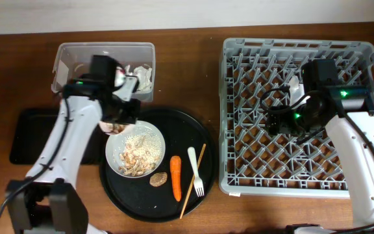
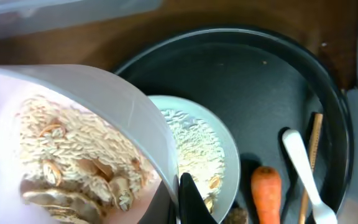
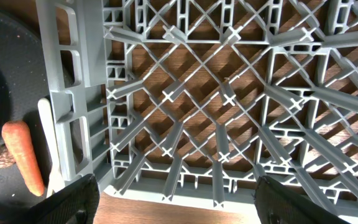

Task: Sort waste into correct bins and load items into the dishwasher rack
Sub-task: 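Tilt the plate over the black tray to dump rice and shells, then lower the emptied plate back onto the round tray with the left gripper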

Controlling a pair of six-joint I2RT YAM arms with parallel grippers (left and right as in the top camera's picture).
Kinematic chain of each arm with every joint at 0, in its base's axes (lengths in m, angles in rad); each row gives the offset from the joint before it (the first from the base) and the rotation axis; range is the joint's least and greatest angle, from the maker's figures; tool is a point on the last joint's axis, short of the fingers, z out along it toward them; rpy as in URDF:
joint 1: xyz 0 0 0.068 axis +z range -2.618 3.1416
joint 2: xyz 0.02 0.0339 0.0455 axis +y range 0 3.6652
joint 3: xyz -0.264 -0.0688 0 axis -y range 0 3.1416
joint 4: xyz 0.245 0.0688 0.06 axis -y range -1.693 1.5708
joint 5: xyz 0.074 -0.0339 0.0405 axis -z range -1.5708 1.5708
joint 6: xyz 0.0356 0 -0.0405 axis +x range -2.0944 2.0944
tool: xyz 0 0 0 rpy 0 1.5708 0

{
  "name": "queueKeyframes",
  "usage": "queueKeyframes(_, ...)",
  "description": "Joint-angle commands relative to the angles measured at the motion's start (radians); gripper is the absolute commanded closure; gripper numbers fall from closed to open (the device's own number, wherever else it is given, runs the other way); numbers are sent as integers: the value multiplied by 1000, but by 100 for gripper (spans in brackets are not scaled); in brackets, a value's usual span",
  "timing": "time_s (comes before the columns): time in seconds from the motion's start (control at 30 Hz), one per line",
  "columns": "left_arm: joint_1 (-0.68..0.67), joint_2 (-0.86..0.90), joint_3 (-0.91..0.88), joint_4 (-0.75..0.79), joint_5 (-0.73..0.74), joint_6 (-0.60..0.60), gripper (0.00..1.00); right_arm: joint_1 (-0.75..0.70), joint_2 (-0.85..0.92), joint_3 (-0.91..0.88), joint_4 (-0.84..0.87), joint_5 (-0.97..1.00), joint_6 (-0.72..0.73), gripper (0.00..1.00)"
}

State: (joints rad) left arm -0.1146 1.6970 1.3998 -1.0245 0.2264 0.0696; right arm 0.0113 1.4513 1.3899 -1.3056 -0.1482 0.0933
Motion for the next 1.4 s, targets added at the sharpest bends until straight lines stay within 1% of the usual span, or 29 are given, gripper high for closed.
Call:
queueKeyframes(0.0, 192, -26, 8, -1, 229, 93, 100, 9, -3, 0, -1, 2, -11, 16)
queueKeyframes(0.03, 242, -26, 6, -1, 274, 104, 100, 9, -3, 0, -2, 2, -11, 16)
queueKeyframes(0.07, 359, -26, 5, 1, 424, 150, 100, 9, -3, 0, -5, 2, -11, 16)
queueKeyframes(0.13, 474, -26, 1, 6, 552, 173, 99, 9, -3, 0, -5, 2, -11, 16)
queueKeyframes(0.2, 556, -26, -35, 27, 654, 198, 99, 9, -3, 0, -5, 2, -11, 16)
queueKeyframes(0.27, 637, -25, -124, 118, 800, 198, 100, 9, -3, 0, -5, 2, -11, 16)
queueKeyframes(0.37, 687, -24, -242, 249, 953, 198, 99, 9, -3, 0, -5, 2, -11, 16)
queueKeyframes(0.4, 705, -24, -319, 354, 1049, 197, 100, 9, -3, 0, -5, 2, -11, 16)
queueKeyframes(0.5, 721, -24, -415, 491, 1101, 198, 99, 9, -3, 0, -8, 2, -11, 16)
queueKeyframes(0.53, 735, -24, -429, 538, 1176, 198, 99, 9, -3, 0, -8, 2, -11, 16)
queueKeyframes(0.63, 788, -24, -444, 568, 1298, 224, 100, 9, -3, 0, -8, 2, -10, 16)
queueKeyframes(0.7, 814, -24, -449, 568, 1348, 224, 100, 9, -3, 0, -8, 2, -11, 16)
queueKeyframes(0.83, 820, -24, -449, 572, 1347, 224, 99, 9, -3, 0, -11, 2, -10, 16)
queueKeyframes(0.87, 827, -24, -449, 567, 1348, 146, 99, 9, -3, 0, -16, 2, -11, 16)
queueKeyframes(0.9, 829, -24, -449, 572, 1288, 169, 99, 9, -3, 0, -16, 2, -11, 16)
queueKeyframes(0.93, 839, -24, -449, 571, 1233, 48, 100, 9, -3, 0, -18, 2, -11, 16)
queueKeyframes(0.97, 846, -24, -449, 570, 1232, -21, 99, 9, -3, 0, -19, 2, -11, 16)
queueKeyframes(1.0, 853, -24, -449, 581, 1285, 26, 100, 9, -3, 0, -19, 2, -11, 16)
queueKeyframes(1.03, 853, -24, -449, 580, 1291, 84, 100, 9, -3, 0, -19, 2, -10, 16)
queueKeyframes(1.07, 854, -24, -449, 578, 1113, -83, 100, 9, -3, 0, -19, 2, -10, 16)
queueKeyframes(1.1, 854, -24, -449, 586, 1174, -27, 100, 9, -3, 0, -22, 2, -10, 16)
queueKeyframes(1.13, 854, -24, -449, 579, 1044, -150, 100, 9, -3, 0, -25, 2, -10, 16)
queueKeyframes(1.17, 856, -24, -449, 604, 1347, 18, 100, 9, -3, 0, -27, 2, -11, 16)
queueKeyframes(1.2, 856, -24, -447, 606, 1259, -27, 99, 9, -3, 0, -26, 2, -10, 16)
queueKeyframes(1.23, 855, -23, -447, 594, 1132, -147, 100, 9, -3, 0, -27, 2, -10, 16)
queueKeyframes(1.27, 855, -23, -447, 613, 1330, 7, 100, 9, -3, 0, -26, 2, -10, 16)
queueKeyframes(1.3, 855, -23, -447, 612, 1270, -54, 100, 9, -3, 0, -26, 2, -10, 16)
queueKeyframes(1.33, 841, -27, -447, 619, 1348, -55, 100, 9, -3, 0, -26, 2, -11, 16)
queueKeyframes(1.37, 821, -43, -446, 629, 1348, -54, 100, 9, -3, 0, -26, 2, -11, 16)
